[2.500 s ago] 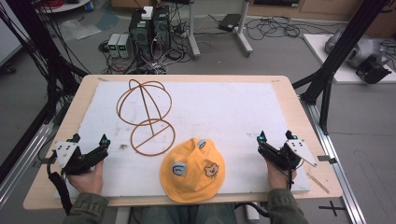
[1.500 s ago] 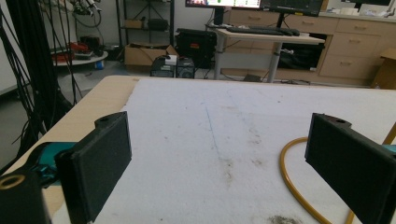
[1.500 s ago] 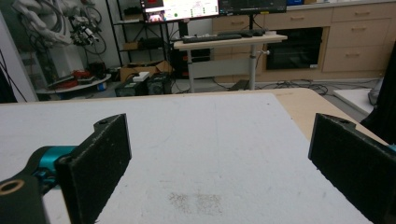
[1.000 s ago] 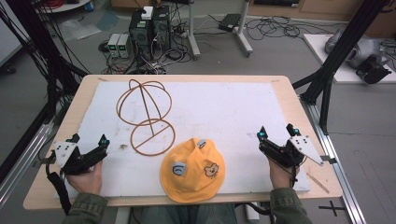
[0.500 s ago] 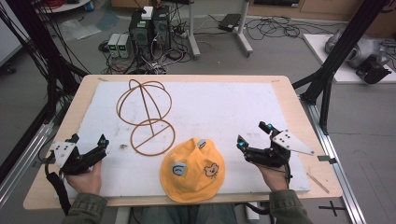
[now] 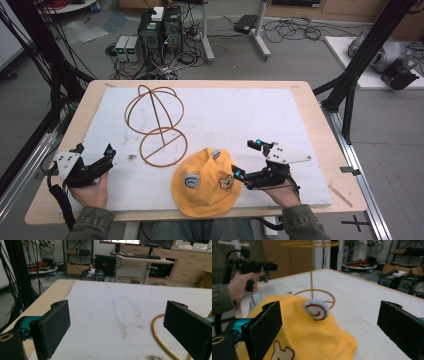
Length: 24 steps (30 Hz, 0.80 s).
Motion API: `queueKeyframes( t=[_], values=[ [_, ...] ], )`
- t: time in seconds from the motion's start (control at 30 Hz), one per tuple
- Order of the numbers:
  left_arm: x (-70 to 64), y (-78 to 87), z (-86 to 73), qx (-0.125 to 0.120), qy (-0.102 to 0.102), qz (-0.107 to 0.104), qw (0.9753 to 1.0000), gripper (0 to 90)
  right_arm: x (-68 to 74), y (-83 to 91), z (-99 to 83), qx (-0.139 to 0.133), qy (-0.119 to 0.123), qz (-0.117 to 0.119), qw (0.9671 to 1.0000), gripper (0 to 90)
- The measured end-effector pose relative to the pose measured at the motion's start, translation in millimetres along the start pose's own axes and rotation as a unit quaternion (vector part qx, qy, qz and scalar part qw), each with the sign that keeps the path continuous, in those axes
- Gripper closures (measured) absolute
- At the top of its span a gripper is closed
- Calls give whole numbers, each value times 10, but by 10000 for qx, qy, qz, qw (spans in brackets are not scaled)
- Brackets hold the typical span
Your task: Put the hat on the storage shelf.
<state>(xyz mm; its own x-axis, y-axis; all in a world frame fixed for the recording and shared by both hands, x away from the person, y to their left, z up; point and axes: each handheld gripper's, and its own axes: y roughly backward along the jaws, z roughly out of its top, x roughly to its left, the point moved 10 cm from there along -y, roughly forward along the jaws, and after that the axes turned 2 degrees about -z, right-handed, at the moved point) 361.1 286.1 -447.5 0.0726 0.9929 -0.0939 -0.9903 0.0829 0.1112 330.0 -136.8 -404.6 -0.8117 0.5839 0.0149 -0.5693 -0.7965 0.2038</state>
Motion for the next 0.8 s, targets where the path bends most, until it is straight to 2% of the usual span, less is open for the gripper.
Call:
queueKeyframes(
  t=[0.1,0.13,0.2,0.27,0.37,0.43,0.57,0.63,0.67,0.7,0.73,0.8],
  values=[
    [-6,1,1,-4,0,-25,10000,75,120,-95,-106,265,167,285,9991,54],
    [-9,2,1,-2,-9,-28,10000,75,190,-158,-180,428,228,485,9976,55],
    [-13,1,3,-8,-12,-38,10000,75,224,-180,-212,500,223,574,9968,55],
    [-11,1,5,-8,-10,-35,10000,75,319,-260,-351,821,382,785,9928,56],
    [-4,1,6,-18,11,-38,10000,75,353,-292,-415,942,410,870,9909,92],
    [3,3,4,-6,16,-36,10000,75,362,-289,-425,901,418,941,9906,202],
    [4,2,7,-19,32,-45,10000,75,393,-285,-471,1002,480,1098,9877,394],
    [1,5,12,-30,33,-46,10000,75,405,-293,-505,996,467,1195,9867,520],
    [1,6,14,-33,32,-45,10000,75,420,-280,-510,958,479,1246,9864,680],
    [3,7,14,-29,27,-43,10000,75,422,-274,-502,921,499,1266,9864,763],
    [4,7,14,-31,29,-48,10000,75,422,-274,-502,921,499,1266,9864,763],
    [5,3,10,-27,38,-48,10000,75,419,-258,-502,908,488,1288,9863,863]
  ],
)
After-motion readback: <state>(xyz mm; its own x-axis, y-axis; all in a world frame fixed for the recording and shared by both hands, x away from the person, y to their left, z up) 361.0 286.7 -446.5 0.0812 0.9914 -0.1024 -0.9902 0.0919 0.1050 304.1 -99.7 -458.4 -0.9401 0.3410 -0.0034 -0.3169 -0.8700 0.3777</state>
